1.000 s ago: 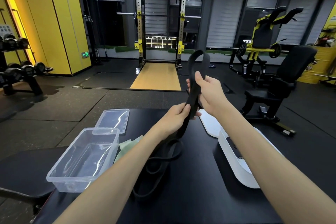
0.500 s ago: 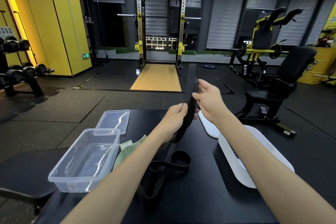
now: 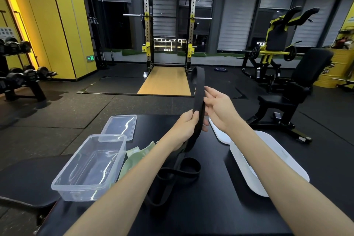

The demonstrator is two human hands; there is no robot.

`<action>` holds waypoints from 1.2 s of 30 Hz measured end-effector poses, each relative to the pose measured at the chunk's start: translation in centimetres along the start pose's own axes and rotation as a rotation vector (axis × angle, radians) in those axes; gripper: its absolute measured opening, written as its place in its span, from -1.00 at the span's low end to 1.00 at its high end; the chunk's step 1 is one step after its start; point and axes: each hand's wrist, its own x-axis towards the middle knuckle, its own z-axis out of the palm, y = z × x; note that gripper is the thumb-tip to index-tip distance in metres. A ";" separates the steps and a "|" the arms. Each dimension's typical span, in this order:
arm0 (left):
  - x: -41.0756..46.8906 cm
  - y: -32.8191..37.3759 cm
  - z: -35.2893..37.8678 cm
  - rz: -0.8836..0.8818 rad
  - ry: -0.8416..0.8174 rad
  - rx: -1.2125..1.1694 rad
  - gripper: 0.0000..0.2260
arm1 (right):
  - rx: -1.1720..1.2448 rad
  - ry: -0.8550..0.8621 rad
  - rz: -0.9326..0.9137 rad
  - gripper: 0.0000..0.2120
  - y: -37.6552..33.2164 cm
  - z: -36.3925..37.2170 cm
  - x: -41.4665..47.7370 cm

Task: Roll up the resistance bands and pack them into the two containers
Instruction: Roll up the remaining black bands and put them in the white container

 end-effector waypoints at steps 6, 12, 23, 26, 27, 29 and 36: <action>-0.1 0.2 1.1 -0.066 -0.038 0.032 -0.63 | 0.167 0.161 0.002 -0.58 1.2 -0.3 0.8; -0.2 0.0 1.2 -0.062 -0.039 0.077 -0.65 | 0.291 0.083 0.086 -0.62 0.7 -1.1 0.3; 0.4 -0.2 1.1 0.058 0.010 0.056 -0.69 | -0.215 -0.044 0.057 -0.84 1.3 -1.5 -0.6; -0.2 -0.7 0.9 0.009 -0.055 0.023 -0.67 | -0.177 -0.004 0.103 -0.81 1.2 -1.5 -0.6; -0.5 -1.0 0.6 -0.012 -0.079 0.022 -0.65 | -0.148 0.003 0.111 -0.81 1.1 -1.6 -0.5; -1.0 -2.1 0.2 -0.040 -0.108 0.059 -0.63 | -0.095 0.006 0.113 -0.81 0.9 -1.7 -0.2; -1.2 -2.4 0.9 0.062 0.022 0.003 -0.67 | 0.025 -0.066 0.107 -0.88 0.8 -0.9 -0.1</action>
